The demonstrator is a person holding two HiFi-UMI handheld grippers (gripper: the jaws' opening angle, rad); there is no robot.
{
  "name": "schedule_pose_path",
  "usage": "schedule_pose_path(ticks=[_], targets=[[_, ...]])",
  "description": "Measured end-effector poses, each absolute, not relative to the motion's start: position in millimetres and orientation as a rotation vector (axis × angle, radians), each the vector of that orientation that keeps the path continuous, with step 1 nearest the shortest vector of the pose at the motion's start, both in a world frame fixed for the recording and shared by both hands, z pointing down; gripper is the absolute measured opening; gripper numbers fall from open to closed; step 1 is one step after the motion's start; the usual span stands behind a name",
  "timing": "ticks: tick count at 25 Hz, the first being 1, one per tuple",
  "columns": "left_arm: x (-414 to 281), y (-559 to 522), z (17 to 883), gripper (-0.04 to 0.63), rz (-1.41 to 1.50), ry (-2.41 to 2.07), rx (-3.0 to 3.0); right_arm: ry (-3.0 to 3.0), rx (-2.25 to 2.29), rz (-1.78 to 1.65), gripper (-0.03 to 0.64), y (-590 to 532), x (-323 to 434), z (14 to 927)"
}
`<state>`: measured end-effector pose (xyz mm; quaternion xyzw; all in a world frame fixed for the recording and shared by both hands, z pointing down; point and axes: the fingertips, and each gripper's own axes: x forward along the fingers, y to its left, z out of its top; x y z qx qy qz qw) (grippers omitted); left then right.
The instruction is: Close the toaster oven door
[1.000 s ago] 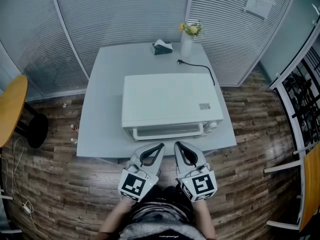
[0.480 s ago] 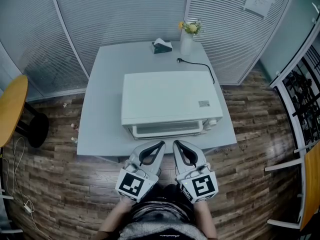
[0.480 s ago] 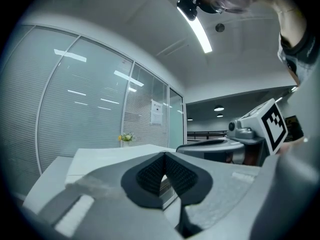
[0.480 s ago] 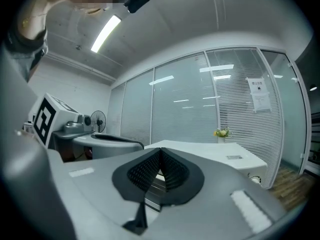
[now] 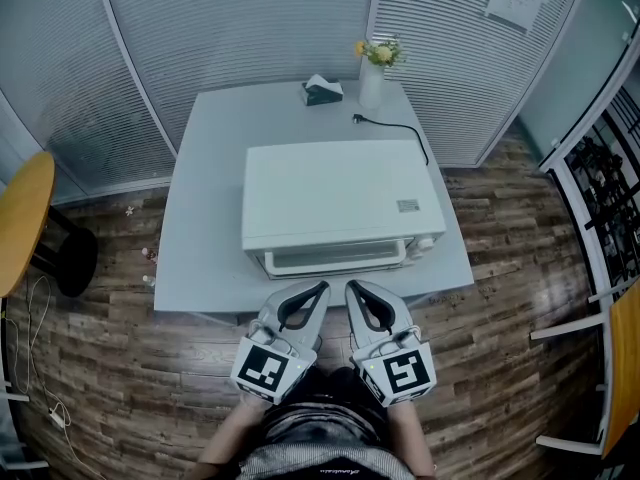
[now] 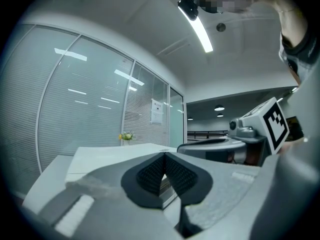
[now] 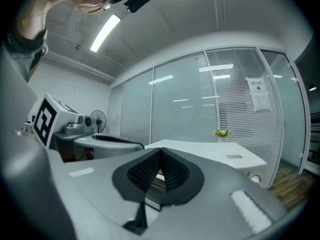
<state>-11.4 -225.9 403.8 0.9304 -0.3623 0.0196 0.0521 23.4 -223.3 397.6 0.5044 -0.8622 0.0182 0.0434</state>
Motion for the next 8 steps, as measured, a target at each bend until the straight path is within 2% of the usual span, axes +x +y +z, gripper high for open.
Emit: schedule_pose_path(ticks=[8], targets=[[-12.3,-232.0,408.0,0.005,0.084,-1.096,2.862,-2.628,1.538,0.058,0.002,-229.6,24.4,399.5]])
